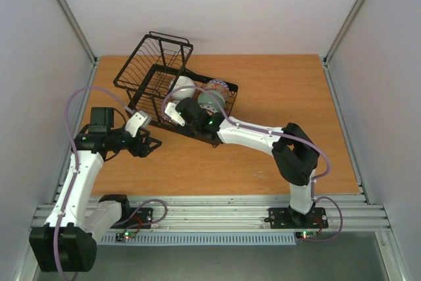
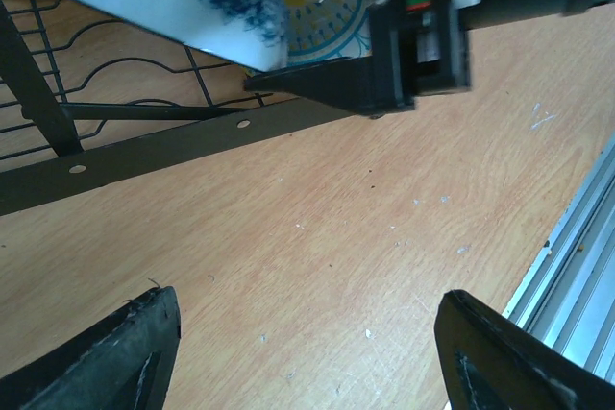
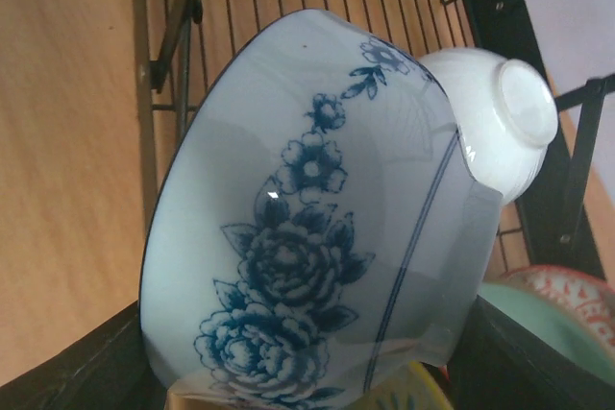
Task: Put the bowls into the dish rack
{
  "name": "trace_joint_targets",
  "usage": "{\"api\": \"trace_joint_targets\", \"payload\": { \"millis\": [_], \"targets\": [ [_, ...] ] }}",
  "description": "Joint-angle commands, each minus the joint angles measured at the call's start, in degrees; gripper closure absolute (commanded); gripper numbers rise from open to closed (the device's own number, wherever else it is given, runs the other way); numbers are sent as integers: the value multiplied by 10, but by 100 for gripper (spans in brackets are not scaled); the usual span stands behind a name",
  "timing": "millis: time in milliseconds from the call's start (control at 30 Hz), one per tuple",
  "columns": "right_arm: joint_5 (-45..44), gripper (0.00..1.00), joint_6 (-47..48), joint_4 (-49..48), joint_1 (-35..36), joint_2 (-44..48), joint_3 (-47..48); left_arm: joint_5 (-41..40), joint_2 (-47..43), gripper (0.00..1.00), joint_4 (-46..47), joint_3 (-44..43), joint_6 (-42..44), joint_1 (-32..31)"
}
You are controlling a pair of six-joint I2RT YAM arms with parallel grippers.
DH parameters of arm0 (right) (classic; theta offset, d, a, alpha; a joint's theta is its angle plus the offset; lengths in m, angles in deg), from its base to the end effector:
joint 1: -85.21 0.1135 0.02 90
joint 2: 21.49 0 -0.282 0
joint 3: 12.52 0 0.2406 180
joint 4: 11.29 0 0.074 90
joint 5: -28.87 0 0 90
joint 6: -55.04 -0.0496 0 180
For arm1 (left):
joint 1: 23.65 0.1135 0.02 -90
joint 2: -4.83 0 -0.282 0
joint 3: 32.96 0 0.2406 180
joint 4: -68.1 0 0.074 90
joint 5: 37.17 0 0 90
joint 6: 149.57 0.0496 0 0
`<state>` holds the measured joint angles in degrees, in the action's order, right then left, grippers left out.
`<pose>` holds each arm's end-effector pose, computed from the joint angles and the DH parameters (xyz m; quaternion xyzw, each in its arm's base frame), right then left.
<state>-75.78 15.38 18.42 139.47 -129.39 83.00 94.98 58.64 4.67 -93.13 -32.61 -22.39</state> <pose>0.2626 0.3435 0.2485 -0.6855 0.5953 -0.1027 0.4065 0.1535 -0.0299 0.2748 0.2984 0.8498 -0.2700 0.3406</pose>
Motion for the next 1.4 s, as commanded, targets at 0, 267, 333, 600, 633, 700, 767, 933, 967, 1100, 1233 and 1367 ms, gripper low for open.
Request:
{"api": "trace_joint_targets", "payload": {
  "millis": [0,267,333,600,633,700,767,933,967,1100,1233,1367],
  "targets": [
    [-51,99,101,-99,-10,-26,22,0,-6,26,22,5,-4,0],
    [-50,99,191,-182,-22,-62,17,0,-1,26,24,6,-3,0],
    [-54,99,223,-199,-24,-74,18,0,0,26,23,6,-3,0],
    [-17,99,291,-251,-39,-98,13,-3,-2,26,22,6,-3,0],
    [-13,99,301,-256,-40,-101,11,-3,-2,26,23,5,-3,0],
    [-8,99,320,-259,-41,-107,12,-3,-2,26,23,6,-3,0],
    [-2,99,335,-259,-43,-112,14,-3,-2,26,23,5,-3,0],
    [17,99,359,-243,-46,-120,15,-3,-3,25,23,6,-4,0],
    [20,99,362,-234,-46,-123,17,-3,-4,25,23,6,-3,0],
    [24,99,374,-204,-46,-133,26,-2,-4,25,23,6,-3,0],
    [21,88,374,-189,-46,-138,34,-1,-4,25,22,6,-3,0],
    [22,63,369,-174,-46,-138,40,-1,-4,25,22,6,-2,0]
  ]
}}
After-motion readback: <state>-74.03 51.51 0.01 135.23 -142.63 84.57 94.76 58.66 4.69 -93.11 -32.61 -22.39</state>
